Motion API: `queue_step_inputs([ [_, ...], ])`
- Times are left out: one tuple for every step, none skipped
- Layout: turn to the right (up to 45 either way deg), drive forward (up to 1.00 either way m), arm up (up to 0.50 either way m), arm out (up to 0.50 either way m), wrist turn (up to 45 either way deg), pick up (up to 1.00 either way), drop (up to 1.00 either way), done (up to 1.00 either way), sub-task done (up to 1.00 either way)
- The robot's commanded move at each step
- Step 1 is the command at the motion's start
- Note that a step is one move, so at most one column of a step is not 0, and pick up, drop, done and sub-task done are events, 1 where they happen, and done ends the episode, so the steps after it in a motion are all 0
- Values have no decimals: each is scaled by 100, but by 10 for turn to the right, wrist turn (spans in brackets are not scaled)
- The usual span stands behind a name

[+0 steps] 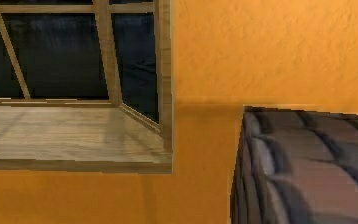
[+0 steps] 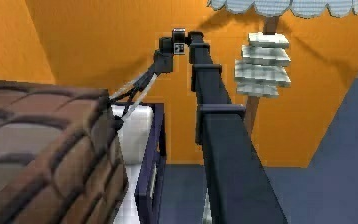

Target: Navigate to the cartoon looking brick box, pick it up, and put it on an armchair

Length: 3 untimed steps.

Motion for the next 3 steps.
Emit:
queue_step_inputs([
  [0, 0, 0, 0, 390, 0, 0, 0, 0],
  [0, 0, -48, 0, 0, 0, 0, 0, 0],
  [0, 0, -50, 0, 0, 0, 0, 0, 0],
])
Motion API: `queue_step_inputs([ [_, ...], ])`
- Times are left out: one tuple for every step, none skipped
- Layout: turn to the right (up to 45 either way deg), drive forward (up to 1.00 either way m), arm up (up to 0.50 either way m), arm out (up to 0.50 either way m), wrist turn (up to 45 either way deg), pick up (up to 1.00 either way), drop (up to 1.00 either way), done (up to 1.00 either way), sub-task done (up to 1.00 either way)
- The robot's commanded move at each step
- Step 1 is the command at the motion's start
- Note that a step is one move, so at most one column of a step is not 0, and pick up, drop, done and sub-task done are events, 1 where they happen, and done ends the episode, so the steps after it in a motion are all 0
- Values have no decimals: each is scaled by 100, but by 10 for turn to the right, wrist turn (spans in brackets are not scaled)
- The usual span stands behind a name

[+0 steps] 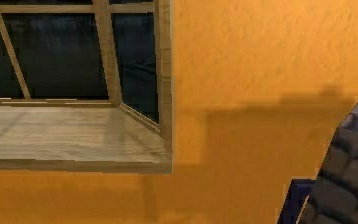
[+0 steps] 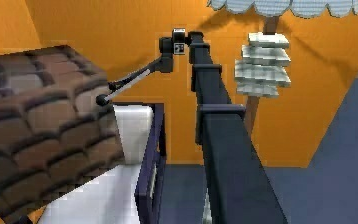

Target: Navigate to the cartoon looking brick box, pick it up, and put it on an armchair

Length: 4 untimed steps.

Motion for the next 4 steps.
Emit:
queue_step_inputs([
  [0, 0, 0, 0, 0, 0, 100, 0, 0],
  [0, 0, 0, -10, 0, 0, 0, 0, 0],
  [0, 0, 0, 0, -390, 0, 0, 0, 0],
  [0, 0, 0, -38, 0, 0, 0, 0, 0],
])
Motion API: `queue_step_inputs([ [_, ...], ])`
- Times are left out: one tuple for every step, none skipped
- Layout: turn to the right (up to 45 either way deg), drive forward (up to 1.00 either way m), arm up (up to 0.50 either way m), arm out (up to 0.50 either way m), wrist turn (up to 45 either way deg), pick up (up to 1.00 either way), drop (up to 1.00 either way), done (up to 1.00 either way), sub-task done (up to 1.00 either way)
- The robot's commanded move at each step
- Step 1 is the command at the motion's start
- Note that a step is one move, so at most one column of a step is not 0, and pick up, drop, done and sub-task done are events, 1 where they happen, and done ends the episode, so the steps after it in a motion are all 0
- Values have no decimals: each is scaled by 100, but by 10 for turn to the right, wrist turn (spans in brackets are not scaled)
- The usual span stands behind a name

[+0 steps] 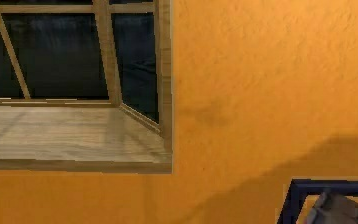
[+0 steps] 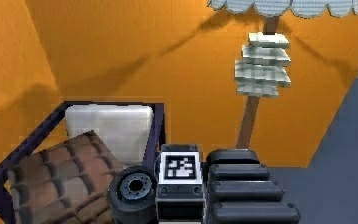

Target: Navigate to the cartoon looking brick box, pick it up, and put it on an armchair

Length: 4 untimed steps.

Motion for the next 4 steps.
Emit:
queue_step_inputs([
  [-300, 0, 0, 0, 0, 0, 0, 0, 0],
  [0, 0, 0, 28, 0, 0, 0, 0, 0],
  [0, 0, 0, 0, 450, 0, 0, 0, 0],
  [0, 0, 0, 0, 390, 0, 0, 0, 0],
])
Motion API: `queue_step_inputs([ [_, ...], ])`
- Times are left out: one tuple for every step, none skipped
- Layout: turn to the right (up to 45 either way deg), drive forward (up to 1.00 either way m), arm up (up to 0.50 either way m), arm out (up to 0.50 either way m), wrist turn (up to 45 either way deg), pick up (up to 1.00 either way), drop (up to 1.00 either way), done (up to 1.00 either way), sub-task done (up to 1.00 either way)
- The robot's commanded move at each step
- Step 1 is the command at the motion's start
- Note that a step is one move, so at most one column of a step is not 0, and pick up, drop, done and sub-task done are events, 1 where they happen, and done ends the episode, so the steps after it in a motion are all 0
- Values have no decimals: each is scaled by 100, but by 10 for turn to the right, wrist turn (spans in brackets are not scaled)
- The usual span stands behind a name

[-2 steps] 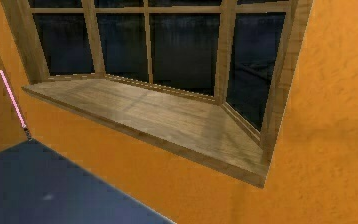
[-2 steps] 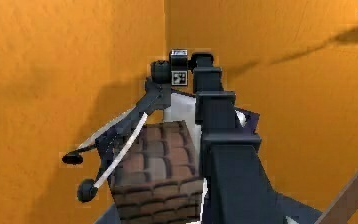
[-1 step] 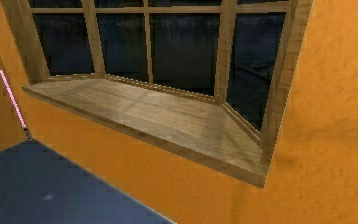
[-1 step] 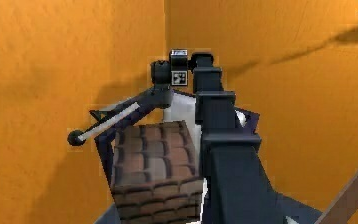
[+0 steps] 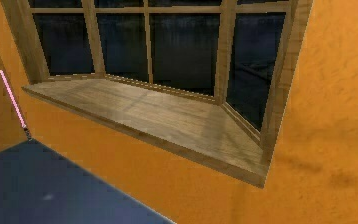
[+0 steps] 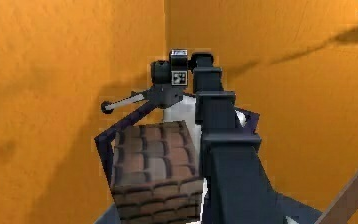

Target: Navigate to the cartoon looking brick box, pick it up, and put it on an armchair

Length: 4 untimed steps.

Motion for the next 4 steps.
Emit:
queue_step_inputs([
  [0, 0, -46, 0, 0, 0, 0, 0, 0],
  [0, 0, 0, 0, 0, 100, 0, 0, 0],
  [0, 0, 10, 0, 0, 0, 0, 0, 0],
  [0, 0, 36, 0, 0, 0, 0, 0, 0],
])
